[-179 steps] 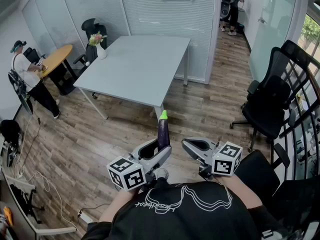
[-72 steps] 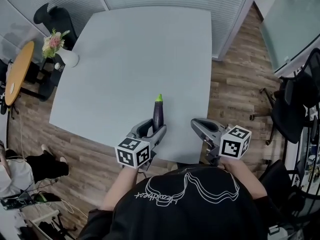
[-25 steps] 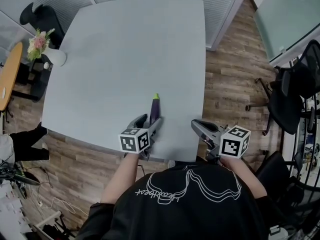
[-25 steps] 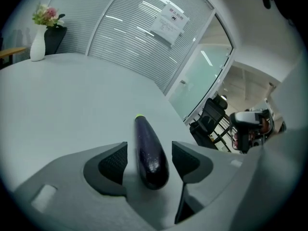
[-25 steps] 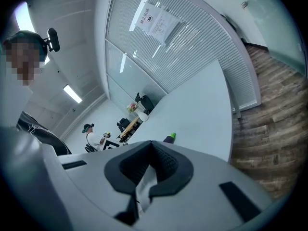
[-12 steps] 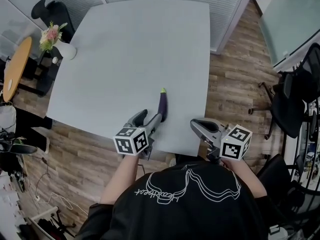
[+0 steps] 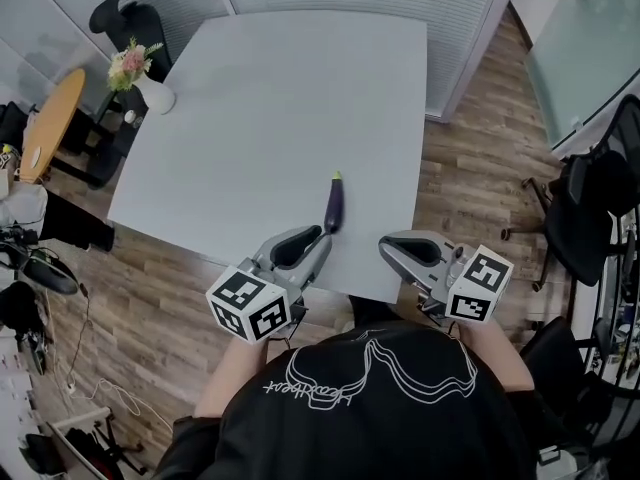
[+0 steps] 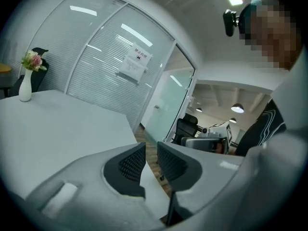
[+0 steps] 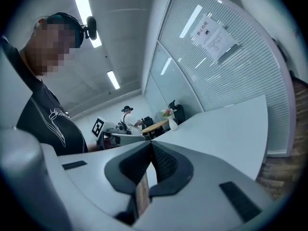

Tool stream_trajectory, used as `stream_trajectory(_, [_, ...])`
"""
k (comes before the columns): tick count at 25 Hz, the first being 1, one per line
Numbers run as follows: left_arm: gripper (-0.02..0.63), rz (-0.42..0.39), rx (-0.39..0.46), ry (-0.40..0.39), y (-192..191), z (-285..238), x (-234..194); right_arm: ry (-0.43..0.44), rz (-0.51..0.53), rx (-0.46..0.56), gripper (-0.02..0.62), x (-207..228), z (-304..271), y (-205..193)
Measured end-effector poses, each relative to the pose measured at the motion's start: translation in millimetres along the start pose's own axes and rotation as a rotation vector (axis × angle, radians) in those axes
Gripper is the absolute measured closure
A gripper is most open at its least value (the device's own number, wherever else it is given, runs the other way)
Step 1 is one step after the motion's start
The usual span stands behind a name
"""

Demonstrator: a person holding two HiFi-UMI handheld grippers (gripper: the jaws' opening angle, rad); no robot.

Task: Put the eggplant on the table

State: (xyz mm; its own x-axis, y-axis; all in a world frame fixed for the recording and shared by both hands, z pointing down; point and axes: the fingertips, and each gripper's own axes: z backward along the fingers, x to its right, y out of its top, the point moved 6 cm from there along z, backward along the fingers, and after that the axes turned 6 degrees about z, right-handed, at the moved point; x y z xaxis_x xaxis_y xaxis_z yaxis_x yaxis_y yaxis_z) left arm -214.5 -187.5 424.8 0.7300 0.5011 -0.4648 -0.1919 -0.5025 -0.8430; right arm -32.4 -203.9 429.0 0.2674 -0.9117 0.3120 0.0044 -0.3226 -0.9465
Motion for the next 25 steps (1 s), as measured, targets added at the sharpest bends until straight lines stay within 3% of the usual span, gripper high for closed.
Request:
stream_trajectory(5, [0.562,-0.003,0.042,-0.086,5,22,36,0.031,0.003,0.027,0.586,-21,0,5])
stream_trajectory(18, [0.588,-0.088,0.047,-0.116,-8,63,72,0.025,0.063,0.041,0.588,-66,-2,5])
stream_trajectory(25, [0.588,-0.072,0.080,-0.121,-8,74,75,0.018,0.059,0.030,0.588,-76,-2,4])
